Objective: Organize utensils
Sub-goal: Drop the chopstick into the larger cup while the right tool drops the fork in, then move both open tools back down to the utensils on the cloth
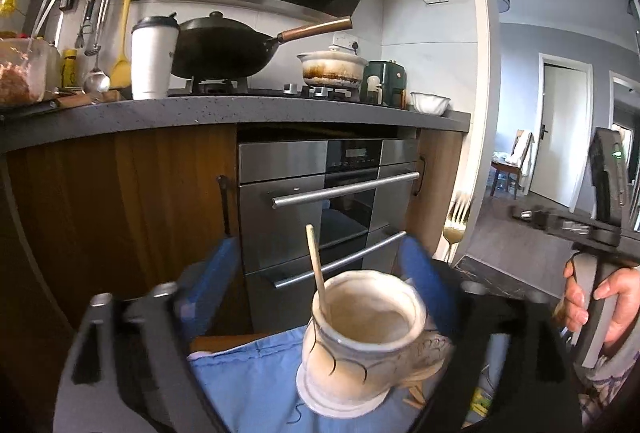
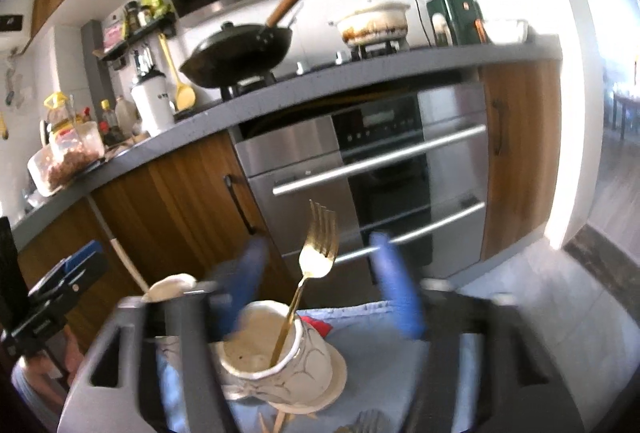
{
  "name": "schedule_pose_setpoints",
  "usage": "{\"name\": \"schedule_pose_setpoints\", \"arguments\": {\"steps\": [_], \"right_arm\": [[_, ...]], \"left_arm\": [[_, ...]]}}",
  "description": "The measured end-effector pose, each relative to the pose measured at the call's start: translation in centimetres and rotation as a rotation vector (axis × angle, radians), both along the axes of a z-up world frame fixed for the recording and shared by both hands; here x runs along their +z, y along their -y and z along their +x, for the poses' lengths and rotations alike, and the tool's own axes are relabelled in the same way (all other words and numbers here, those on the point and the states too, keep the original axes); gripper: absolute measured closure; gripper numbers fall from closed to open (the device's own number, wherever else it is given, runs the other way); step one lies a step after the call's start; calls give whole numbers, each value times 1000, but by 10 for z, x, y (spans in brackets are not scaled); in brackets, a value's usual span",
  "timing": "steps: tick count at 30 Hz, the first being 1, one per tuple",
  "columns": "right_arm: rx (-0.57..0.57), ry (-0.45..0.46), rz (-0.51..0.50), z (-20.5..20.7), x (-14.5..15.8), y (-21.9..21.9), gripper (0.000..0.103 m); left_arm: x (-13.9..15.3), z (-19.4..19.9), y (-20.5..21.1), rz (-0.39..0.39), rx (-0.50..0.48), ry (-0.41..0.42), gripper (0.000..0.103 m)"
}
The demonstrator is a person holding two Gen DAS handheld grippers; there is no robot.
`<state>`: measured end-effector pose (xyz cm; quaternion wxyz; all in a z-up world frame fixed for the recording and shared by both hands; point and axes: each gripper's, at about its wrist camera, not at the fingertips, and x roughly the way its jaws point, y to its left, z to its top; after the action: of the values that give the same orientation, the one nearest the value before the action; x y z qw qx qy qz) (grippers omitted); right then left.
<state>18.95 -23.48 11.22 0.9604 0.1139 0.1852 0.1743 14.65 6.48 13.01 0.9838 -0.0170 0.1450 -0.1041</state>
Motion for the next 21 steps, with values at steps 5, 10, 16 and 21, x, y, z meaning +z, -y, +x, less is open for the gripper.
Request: {"name": "schedule_pose_setpoints", "arguments": {"steps": [5,10,16,21], "right_arm": [[-43,49,-53,-24,7,8,5],[-46,18,-95,-42,1,18,5],[-49,-34,-136,-59,-21,27,5],[-45,-99,-187,-65,-48,28,5]], "left_arm": [[5,-23,3,40,7,13,5],[3,-46,7,61,8,-4,5],[-21,-62,22,73,-5,-118,5],[-58,-64,35,113,1,-256,5]]}}
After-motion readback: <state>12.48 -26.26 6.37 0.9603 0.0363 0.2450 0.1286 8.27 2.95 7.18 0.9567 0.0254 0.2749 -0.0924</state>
